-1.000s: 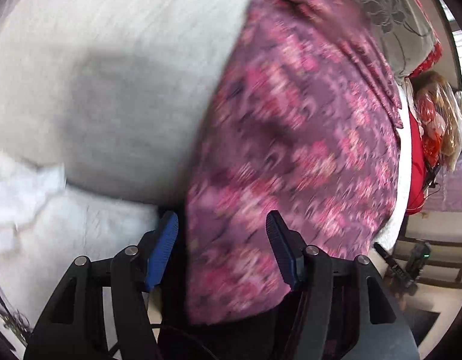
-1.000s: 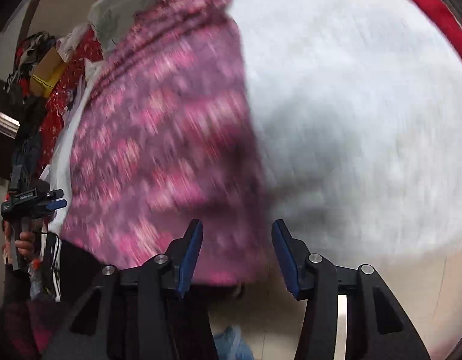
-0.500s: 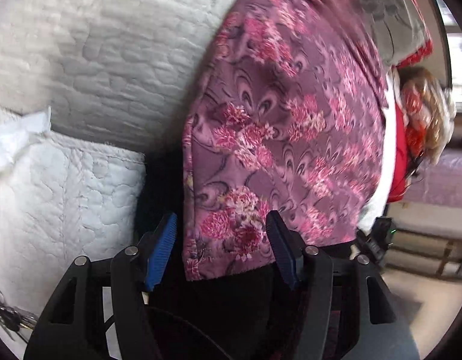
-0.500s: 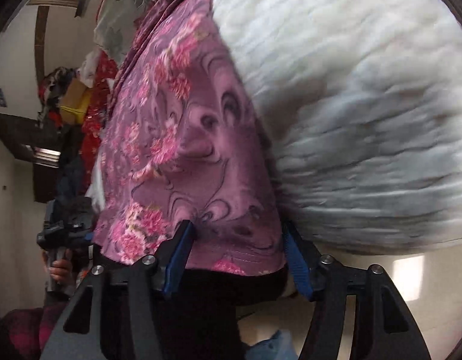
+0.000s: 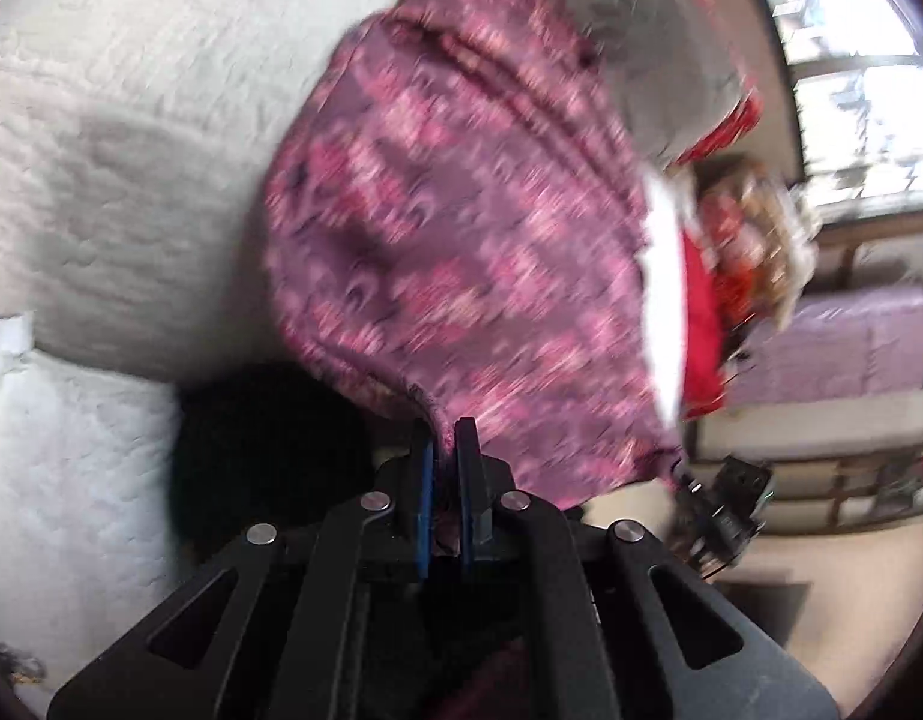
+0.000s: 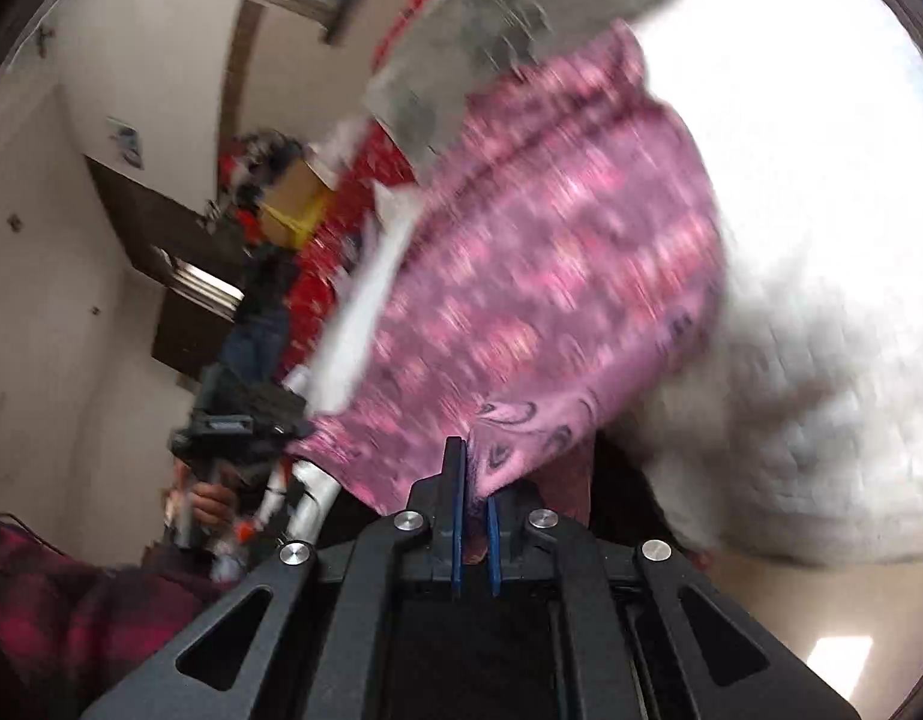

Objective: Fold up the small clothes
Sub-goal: 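Grasp the shirt edge with the left gripper while the right gripper grasps the other edge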

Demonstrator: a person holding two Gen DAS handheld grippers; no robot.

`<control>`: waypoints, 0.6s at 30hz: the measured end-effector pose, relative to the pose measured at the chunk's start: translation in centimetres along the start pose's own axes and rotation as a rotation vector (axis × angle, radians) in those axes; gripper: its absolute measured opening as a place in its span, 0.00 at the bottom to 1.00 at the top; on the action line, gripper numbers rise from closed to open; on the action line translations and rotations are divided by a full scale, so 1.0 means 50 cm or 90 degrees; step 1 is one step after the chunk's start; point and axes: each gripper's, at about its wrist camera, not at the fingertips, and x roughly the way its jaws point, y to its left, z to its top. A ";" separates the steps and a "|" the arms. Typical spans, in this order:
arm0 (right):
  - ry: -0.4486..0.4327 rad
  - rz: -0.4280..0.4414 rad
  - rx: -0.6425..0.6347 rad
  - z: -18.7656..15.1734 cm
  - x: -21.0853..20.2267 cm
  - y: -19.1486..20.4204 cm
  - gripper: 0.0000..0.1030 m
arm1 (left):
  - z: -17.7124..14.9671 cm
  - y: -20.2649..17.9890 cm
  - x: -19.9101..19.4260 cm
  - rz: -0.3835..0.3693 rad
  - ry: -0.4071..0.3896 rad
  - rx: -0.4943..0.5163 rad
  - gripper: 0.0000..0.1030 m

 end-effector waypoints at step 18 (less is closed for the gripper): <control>-0.139 0.038 0.057 0.278 0.052 0.004 0.05 | 0.267 -0.004 -0.023 -0.098 -0.166 -0.056 0.04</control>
